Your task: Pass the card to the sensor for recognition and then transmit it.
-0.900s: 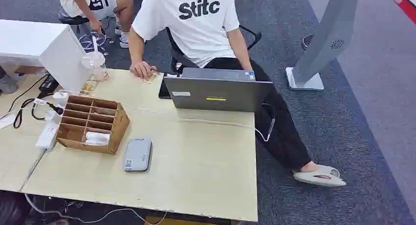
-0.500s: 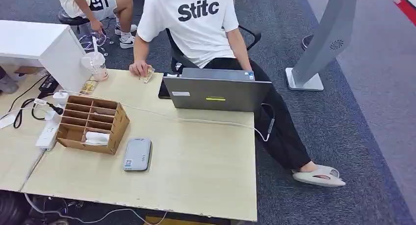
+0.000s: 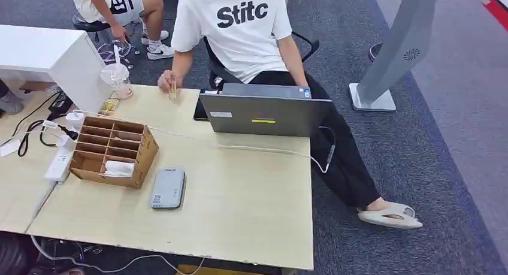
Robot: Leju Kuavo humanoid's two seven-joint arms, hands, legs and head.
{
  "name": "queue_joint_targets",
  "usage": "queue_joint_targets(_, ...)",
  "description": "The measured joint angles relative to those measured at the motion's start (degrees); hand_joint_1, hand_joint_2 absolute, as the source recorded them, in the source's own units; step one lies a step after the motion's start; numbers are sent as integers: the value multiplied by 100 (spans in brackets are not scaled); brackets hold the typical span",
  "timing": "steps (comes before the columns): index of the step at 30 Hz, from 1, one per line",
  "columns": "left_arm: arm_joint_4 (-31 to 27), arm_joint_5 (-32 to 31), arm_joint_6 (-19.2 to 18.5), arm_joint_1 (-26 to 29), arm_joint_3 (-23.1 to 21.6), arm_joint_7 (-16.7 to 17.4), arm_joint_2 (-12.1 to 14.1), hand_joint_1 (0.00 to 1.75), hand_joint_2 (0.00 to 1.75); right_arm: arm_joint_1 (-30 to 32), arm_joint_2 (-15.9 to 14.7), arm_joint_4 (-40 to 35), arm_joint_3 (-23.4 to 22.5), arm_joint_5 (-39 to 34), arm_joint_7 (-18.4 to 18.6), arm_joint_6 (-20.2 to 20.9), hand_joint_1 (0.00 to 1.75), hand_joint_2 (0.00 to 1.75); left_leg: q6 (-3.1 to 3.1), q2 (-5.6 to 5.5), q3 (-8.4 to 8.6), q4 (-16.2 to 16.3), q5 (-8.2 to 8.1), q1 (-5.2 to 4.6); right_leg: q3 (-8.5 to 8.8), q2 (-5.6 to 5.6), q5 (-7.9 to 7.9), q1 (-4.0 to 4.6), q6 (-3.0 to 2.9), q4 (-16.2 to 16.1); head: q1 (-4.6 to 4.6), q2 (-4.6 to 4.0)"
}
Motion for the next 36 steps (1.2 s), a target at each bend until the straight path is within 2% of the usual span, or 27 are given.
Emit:
queue_joint_targets(2,663,-546,-211,-712,-352,555,273,0,175,-8,0,0,87,126,39,83,0,175,-2,0,-4,0,9,1,-1,0,10,0,0,2,2,0)
queue_joint_targets(4,1399,-709,-400,-1378,-618,919,478,0,175,-15,0,0,171,238,63,160,0,175,-6,9,-13,0,18,1,-2,11,25,0,-5,6,-4,0)
queue_joint_targets(8,2413,-657,-476,-2118,-907,1004,625,0,175,-7,0,4,251,295,79,175,0,175,-4,33,-17,0,19,-1,-14,41,35,-2,0,6,-2,0)
queue_joint_targets(11,2942,-435,-653,-2423,-1022,1279,627,0,175,-3,0,18,325,415,122,227,0,175,-3,33,-26,2,18,-2,-30,44,35,-3,0,2,-2,0)
queue_joint_targets(18,4363,-1295,-225,-3024,-1553,1448,467,0,175,-4,-2,24,461,669,227,352,0,175,-3,35,-38,2,18,-2,-38,45,37,-3,1,3,0,0)
queue_joint_targets(24,4851,-1398,-170,-3233,-1896,1424,251,0,175,0,-2,42,494,710,291,367,0,175,-3,35,-41,2,18,-2,-40,46,37,-3,2,3,2,0)
queue_joint_targets(35,5057,-1338,-188,-3267,-2052,1398,137,0,175,13,-2,57,500,741,354,367,0,175,-3,36,-43,2,18,-1,-44,48,37,-2,1,4,-2,0)
queue_joint_targets(36,5057,-1282,-225,-3264,-2069,1384,120,175,175,16,-2,57,500,760,369,367,0,175,-3,35,-43,2,19,-1,-43,47,37,-2,2,4,0,0)
